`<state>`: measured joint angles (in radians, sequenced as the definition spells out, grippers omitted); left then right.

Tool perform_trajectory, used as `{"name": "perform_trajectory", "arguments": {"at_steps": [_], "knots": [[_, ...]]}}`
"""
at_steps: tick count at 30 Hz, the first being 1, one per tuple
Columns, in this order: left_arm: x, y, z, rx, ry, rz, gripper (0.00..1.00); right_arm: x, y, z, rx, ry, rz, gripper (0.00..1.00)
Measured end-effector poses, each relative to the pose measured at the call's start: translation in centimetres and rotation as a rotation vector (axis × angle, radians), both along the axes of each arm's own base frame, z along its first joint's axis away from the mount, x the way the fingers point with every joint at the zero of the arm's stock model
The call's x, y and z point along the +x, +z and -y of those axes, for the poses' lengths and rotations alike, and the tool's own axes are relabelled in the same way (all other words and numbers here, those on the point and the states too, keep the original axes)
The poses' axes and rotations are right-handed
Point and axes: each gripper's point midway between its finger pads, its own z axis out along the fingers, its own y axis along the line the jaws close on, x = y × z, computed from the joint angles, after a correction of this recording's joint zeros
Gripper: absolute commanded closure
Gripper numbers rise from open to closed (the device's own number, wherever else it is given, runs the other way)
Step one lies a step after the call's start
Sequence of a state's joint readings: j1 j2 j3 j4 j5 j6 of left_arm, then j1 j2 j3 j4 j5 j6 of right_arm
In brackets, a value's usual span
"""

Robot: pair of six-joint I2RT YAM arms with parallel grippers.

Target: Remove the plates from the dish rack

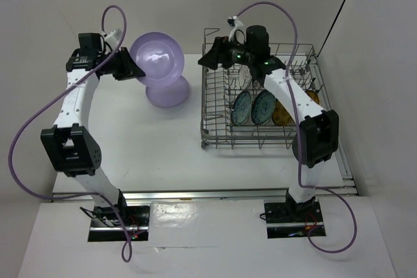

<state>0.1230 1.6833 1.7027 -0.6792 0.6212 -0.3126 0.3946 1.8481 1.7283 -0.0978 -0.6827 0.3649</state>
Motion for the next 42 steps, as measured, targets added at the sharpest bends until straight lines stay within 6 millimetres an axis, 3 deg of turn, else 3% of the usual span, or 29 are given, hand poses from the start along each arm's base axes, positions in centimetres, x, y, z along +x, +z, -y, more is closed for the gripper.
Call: {"name": "perform_trajectory", "arguments": {"at_steps": [6,10,15,22,23,28,29,33,42], "knots": [[4.9,-6.5,-1.4,0.035,0.034,-0.141,1.0,3.7,1.3,6.1,-0.073,-0.225,0.065,0.17],[7.7,-11.4,-1.9,0.049,0.03,-0.229,1.0,4.1,2.4,7.3,-0.102,-0.272,0.101,0.17],[8.2,-16.1,-2.0,0.06,0.012,-0.324,0.97,4.3,2.0,8.0,-0.134,-0.299,0.1,0.17],[8.5,-17.7,-1.8,0.087,-0.009,-0.354,0.83,4.4,1.1,8.5,-0.168,-0.322,0.082,0.17],[8.4,-17.9,-1.8,0.092,-0.011,-0.358,0.74,4.4,1.1,8.6,-0.17,-0.323,0.079,0.17],[7.7,-18.3,-1.3,0.108,-0.063,-0.365,0.48,4.5,1.0,8.8,-0.177,-0.336,0.079,0.17],[7.6,-18.5,-1.3,0.111,-0.071,-0.371,0.34,4.5,1.0,8.8,-0.178,-0.338,0.079,0.17],[7.0,-19.8,-1.7,0.154,-0.074,-0.409,0.2,4.2,1.1,8.9,-0.179,-0.339,0.078,0.17],[6.5,-21.3,-3.0,0.353,-0.073,-0.427,0.17,3.1,2.4,9.3,-0.169,-0.341,0.098,0.15]]}}
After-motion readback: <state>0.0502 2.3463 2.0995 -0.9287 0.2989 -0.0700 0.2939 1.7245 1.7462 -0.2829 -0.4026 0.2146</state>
